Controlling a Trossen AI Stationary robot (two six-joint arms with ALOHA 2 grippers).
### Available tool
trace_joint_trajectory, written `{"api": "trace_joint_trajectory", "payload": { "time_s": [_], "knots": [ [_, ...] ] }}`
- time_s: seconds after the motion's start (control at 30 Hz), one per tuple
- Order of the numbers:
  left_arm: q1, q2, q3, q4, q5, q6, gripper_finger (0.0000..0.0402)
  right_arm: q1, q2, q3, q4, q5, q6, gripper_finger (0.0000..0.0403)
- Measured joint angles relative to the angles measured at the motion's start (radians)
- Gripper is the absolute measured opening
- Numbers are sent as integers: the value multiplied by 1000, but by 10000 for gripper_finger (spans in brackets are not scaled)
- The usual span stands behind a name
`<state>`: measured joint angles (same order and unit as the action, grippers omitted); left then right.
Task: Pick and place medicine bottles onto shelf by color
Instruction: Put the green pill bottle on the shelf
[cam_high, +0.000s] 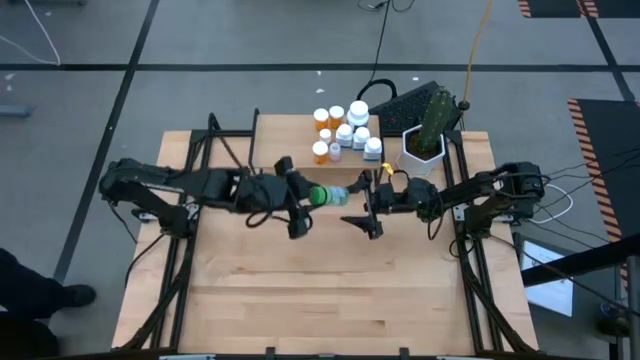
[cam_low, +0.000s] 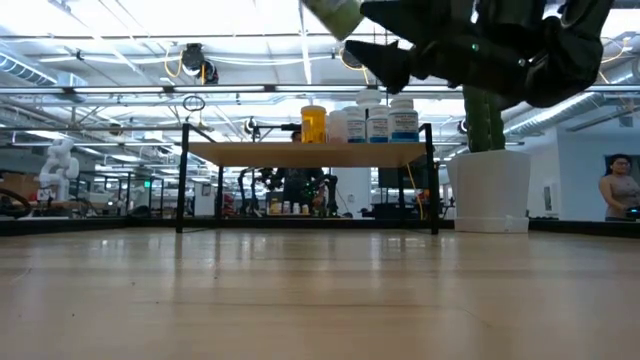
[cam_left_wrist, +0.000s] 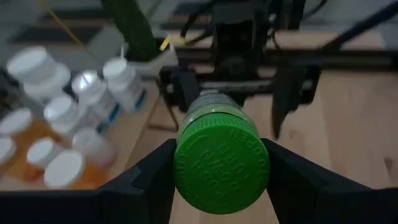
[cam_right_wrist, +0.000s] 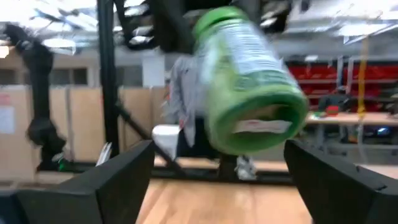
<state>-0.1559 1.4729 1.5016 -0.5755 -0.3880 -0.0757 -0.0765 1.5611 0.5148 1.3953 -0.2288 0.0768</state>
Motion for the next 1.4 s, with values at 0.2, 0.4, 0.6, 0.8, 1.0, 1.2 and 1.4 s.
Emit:
{"api": "trace_joint_trajectory", "payload": {
  "time_s": [0.2,0.4,0.6,0.8,1.0,1.2,1.4],
  "knots": [
    [155,-2,105,-253,120,-28,212,-18,0,0,-182,-7,-37,367],
    [349,-1,180,-422,267,11,205,-19,0,43,-395,-9,-95,368],
    [562,15,193,-468,378,69,214,-18,0,132,-676,-10,-145,368],
    [711,110,193,-483,455,110,209,-20,0,145,-712,-9,-148,368],
    [780,209,200,-548,477,140,219,-27,0,144,-727,-6,-145,368],
    [790,229,231,-624,467,160,215,-40,0,144,-730,-5,-145,368],
    [788,227,360,-672,454,172,216,-42,0,144,-735,-5,-145,368]
  ]
}}
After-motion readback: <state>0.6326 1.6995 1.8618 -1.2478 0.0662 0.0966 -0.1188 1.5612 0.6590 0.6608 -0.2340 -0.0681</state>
